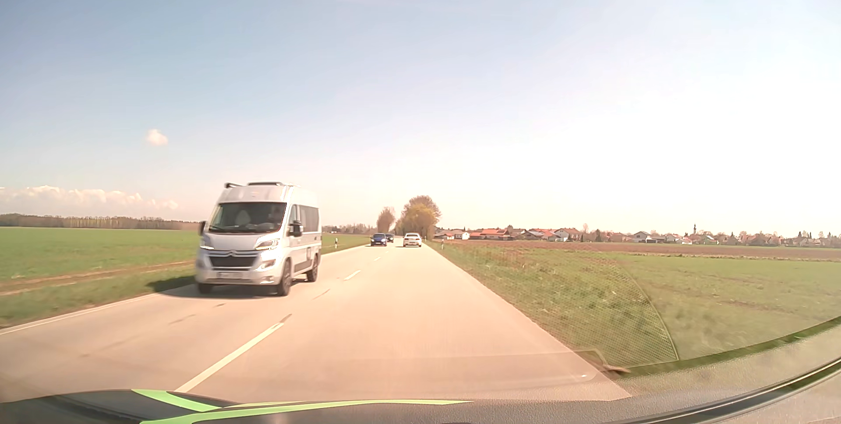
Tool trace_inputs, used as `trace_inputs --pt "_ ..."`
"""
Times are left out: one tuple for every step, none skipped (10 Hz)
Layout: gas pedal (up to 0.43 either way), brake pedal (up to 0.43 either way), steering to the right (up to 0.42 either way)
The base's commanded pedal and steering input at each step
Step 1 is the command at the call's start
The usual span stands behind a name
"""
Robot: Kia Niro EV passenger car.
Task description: Follow the waypoints while adhering to traffic rules and regulations
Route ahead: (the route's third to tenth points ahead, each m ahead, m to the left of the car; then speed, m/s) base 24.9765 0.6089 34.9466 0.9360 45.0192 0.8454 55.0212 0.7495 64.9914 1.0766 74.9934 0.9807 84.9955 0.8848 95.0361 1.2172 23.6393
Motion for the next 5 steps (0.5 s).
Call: trace_inputs --pt "0.209 0.000 -0.001" --pt "0.220 0.000 -0.001" --pt "0.240 0.000 -0.001" --pt "0.240 0.000 -0.001" --pt "0.240 0.000 -0.001"
